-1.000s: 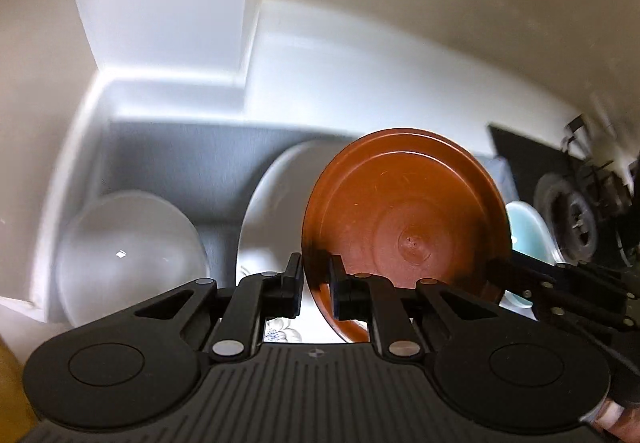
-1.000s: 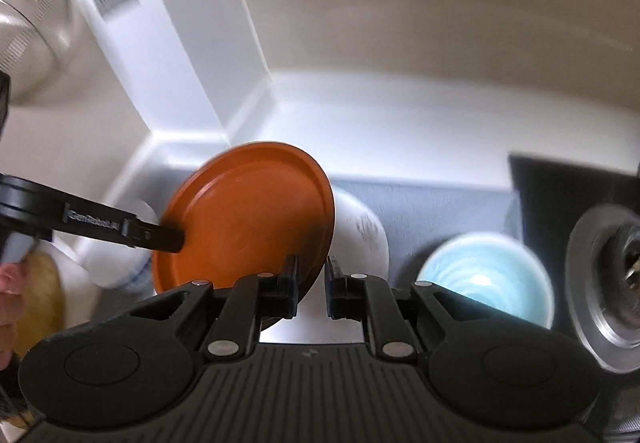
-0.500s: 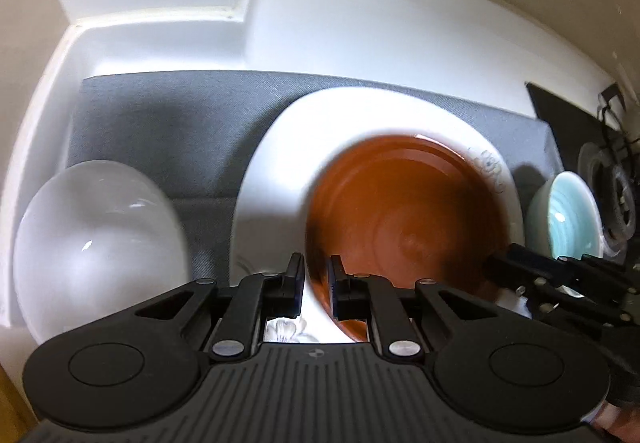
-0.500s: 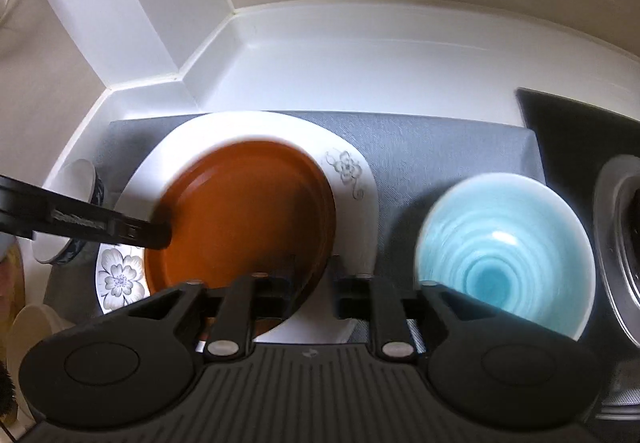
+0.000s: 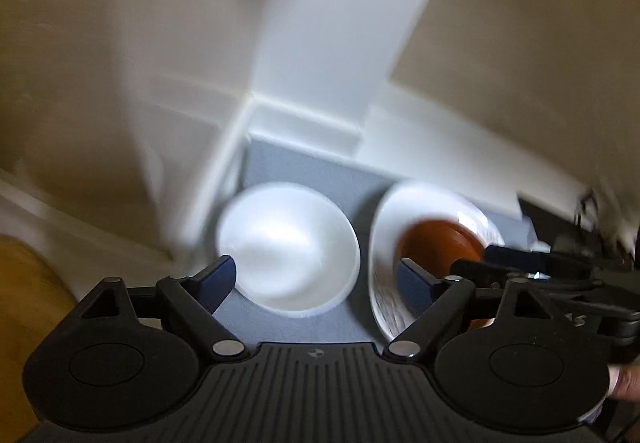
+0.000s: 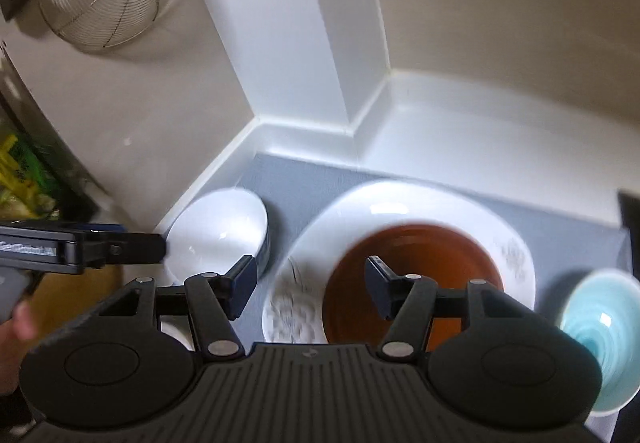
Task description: Organize plates and bowls
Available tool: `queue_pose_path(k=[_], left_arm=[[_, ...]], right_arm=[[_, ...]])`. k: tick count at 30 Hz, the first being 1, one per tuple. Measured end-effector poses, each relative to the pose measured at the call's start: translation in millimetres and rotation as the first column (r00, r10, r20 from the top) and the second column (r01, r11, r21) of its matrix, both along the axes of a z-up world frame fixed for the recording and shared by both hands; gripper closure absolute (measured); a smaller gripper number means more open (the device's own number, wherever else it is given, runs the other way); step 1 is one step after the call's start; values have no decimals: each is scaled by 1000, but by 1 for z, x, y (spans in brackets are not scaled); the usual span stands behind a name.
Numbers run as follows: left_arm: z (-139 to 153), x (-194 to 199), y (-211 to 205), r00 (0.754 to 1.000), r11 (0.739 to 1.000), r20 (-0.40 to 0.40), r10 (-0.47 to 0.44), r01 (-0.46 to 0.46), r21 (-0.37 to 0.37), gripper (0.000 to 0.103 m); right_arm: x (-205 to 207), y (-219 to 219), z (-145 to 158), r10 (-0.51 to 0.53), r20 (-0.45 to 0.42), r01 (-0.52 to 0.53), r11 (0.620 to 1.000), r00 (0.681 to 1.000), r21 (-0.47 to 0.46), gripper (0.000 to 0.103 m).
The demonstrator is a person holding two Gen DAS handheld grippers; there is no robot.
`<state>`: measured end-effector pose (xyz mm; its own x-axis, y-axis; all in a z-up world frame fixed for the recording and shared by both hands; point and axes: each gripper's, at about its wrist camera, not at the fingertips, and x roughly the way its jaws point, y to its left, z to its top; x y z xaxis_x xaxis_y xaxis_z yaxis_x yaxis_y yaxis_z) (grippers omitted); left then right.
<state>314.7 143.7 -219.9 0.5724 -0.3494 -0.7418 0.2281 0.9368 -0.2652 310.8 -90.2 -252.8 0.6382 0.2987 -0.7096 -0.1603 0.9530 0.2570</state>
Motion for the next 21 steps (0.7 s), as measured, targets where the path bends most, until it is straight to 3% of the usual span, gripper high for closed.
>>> queue_pose_path(k=[2,5,6,8,10,11,12,14,16,17,21], left_arm=[[0,-6,14,995,997,64,72,-69,-48,29],[1,-9,24,980,985,110,168,-164,-51,22],[0,-5,25,979,983,92,181,-180,-17,16],[-9,2,32,971,970,24,240,-241,36,15],[-23,12,43,953,958,-99,288,-284,47,18],[-35,17,51,935,950,-167,312,-310,38,29],[-45,22,58,919,945,-226,323,-325,31,50],[-61,30,63,899,946,-307,313,-324,16,71],[-69,32,66,896,947,-344,281,-316,-48,90],[-70,33,66,900,950,-348,262,-304,-71,97],[-59,26,55,942,965,-262,209,-241,-99,97]], right_arm=[[3,16,5,30,36,-29,999,999,-29,38],[3,28,12,58,94,-53,997,994,-56,38],[1,30,15,57,103,-51,997,993,-61,38],[2,28,16,40,96,-36,998,995,-51,38],[5,26,13,39,46,-39,999,998,-14,37],[6,25,10,31,23,-31,1000,999,-5,38],[5,26,9,18,16,-18,1000,1000,-12,38],[6,29,6,25,12,-24,999,1000,-40,38],[5,33,6,51,9,-51,998,999,-43,38],[7,36,5,65,12,-64,997,998,-45,38],[19,47,2,97,-8,-98,994,995,-58,37]])
